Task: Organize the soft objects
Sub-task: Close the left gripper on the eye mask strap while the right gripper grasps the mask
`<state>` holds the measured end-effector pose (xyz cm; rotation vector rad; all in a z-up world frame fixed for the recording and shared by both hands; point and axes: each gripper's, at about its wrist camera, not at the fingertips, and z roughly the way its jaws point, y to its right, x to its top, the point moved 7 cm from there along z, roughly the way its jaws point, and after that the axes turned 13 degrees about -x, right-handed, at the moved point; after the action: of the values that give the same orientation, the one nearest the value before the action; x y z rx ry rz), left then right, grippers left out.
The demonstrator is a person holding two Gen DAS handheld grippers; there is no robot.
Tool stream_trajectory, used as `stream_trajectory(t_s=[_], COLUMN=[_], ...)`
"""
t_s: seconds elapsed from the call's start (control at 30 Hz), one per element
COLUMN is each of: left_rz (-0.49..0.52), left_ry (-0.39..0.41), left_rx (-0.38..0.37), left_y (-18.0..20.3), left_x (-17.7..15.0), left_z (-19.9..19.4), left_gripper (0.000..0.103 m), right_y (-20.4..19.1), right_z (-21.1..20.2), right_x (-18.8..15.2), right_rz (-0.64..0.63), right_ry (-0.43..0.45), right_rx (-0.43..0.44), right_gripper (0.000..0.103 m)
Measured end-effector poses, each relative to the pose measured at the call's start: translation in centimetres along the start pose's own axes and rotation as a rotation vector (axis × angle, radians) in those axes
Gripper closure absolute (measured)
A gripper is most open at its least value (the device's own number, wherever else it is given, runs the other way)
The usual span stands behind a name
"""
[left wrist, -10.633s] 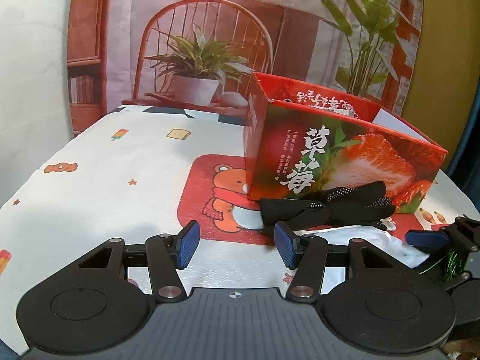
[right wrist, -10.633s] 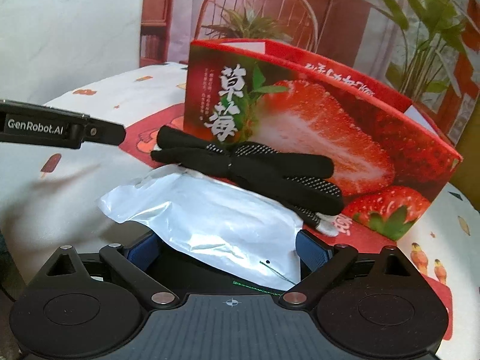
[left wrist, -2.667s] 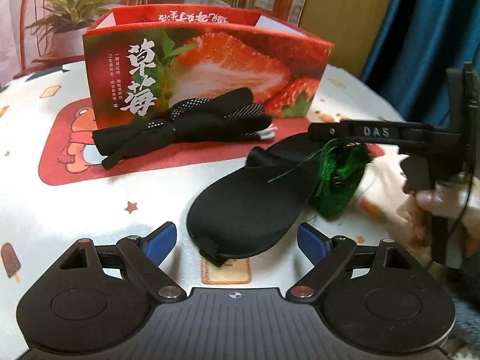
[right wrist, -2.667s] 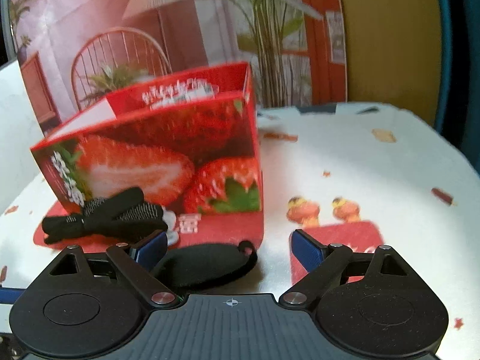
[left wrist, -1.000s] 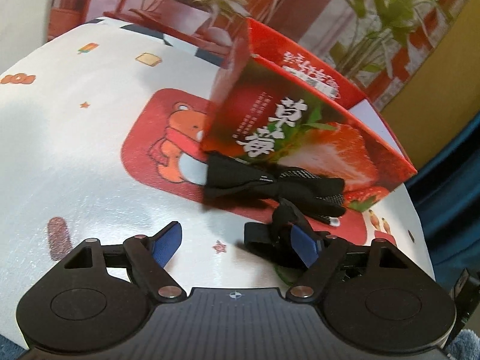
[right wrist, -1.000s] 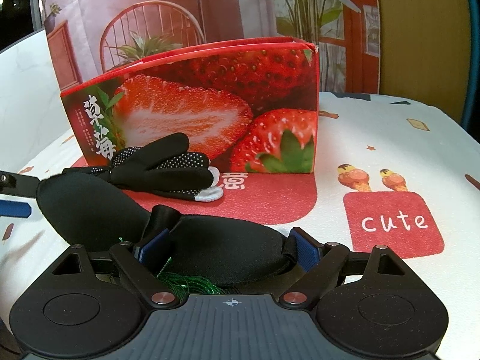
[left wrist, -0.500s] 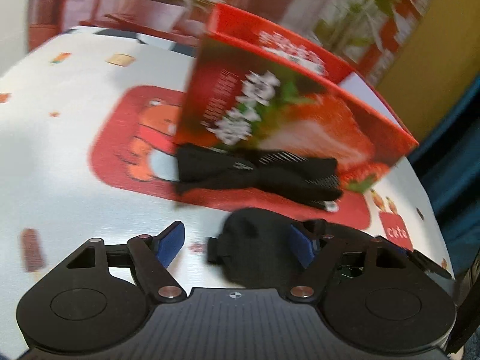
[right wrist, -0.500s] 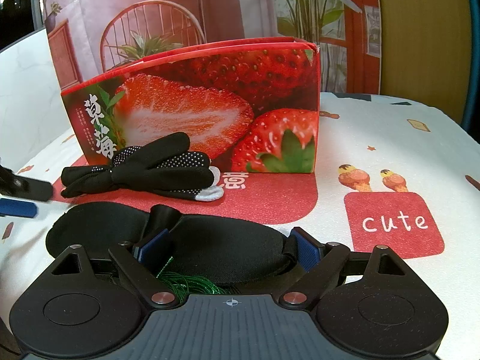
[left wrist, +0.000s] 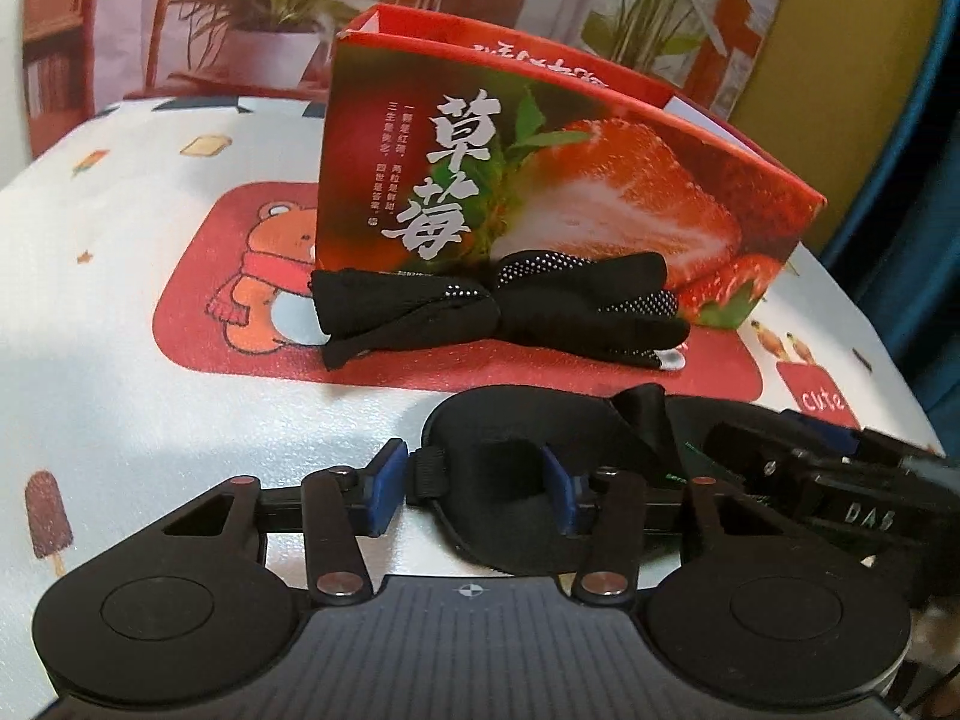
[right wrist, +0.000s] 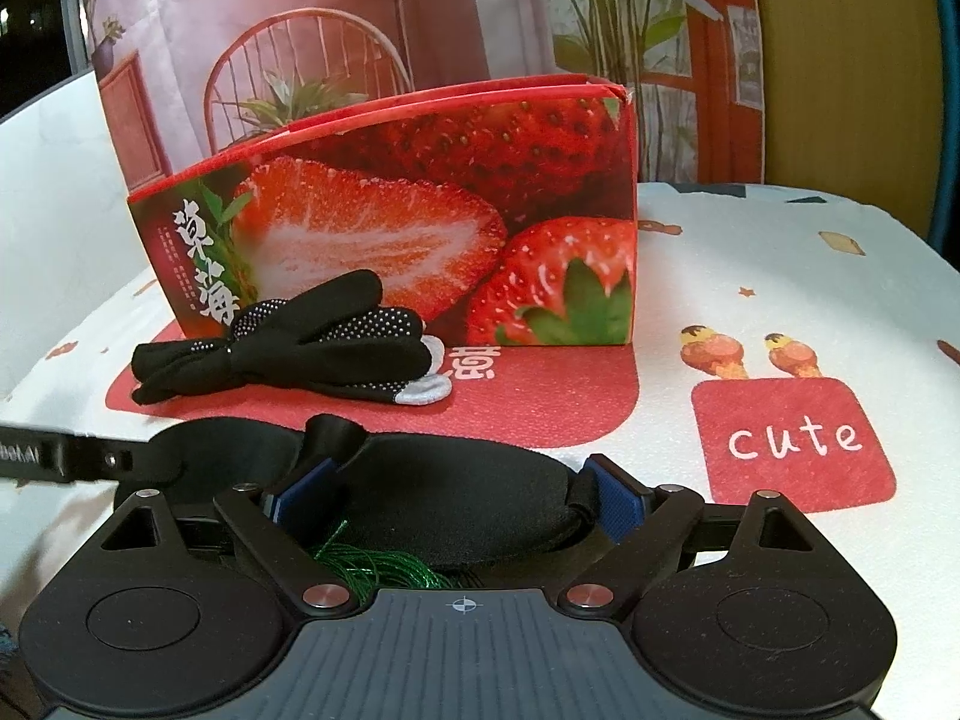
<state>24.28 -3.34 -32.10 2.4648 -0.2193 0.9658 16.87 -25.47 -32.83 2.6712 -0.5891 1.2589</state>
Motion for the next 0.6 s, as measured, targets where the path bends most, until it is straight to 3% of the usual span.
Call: stream_trajectory(t_s=[0.27,0.43,0.53,0.6], left_rz=[0.013,0.011,0.009,0.005], left_ry=[0.004,0.007,0.008,0.008], left_rx=[-0.005,-0.008,-0.011,-0.013], left_y=[0.1,0.2,0.2,0.2], left_x=[-0.1,0.0,-0.1,-0.1], left_z=[0.1,0.3,0.3,0.3], left_gripper=[0.052,0.052,0.052,0.052], right_y=[2.5,5.2,5.5,5.1], right_z=[-1.2,-1.0,-0.8,-0.6], right_x=[0.8,0.5,0.4,0.4], right_rz=[0.089,0.215,0.251,0.261], right_ry=[0.001,-0.061,-0.088,-0.124], right_rx=[-0.032,-0.004,0.033,0.077], right_gripper=[0.016,0.017,0.031,0.048])
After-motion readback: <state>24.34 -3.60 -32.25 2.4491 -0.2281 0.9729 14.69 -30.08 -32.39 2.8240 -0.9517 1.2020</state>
